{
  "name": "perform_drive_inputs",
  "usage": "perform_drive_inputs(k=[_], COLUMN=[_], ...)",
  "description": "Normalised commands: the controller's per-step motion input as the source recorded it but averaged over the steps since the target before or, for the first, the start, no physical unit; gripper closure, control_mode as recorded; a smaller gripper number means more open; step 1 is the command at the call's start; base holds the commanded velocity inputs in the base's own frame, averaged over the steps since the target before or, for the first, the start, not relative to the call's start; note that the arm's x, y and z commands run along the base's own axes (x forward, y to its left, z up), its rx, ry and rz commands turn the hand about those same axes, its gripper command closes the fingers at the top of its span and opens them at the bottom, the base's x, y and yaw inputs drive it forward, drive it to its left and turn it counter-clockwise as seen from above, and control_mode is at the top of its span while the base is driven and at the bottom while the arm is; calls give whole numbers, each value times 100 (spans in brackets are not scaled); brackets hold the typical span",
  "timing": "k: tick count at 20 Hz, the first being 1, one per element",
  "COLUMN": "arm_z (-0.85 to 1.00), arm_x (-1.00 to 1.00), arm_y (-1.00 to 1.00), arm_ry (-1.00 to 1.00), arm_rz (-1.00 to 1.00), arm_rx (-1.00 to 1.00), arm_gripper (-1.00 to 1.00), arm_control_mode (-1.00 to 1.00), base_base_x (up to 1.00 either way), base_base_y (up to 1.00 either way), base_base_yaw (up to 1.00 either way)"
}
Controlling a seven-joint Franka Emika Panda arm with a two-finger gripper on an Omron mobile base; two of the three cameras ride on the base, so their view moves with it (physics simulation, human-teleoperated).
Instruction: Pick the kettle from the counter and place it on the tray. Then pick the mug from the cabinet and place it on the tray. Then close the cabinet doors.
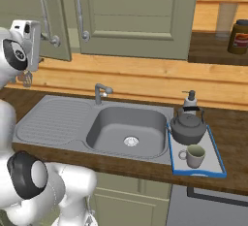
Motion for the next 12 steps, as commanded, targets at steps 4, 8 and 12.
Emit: perform_drive_inputs(k=[4, 8, 12], arm_z=[-10, -7, -11], arm_x=[84, 57, 56], arm_y=[-18, -5, -4], arm_ry=[5, 0, 0], arm_rz=[1, 1, 1], arm_rx=[4, 1, 2], arm_gripper=[-100, -100, -100], arm_control_mode=[-100, -100, -100], base_base_x=[0, 0, 0], base_base_y=[0, 0, 0], base_base_yaw=[0, 0, 0])
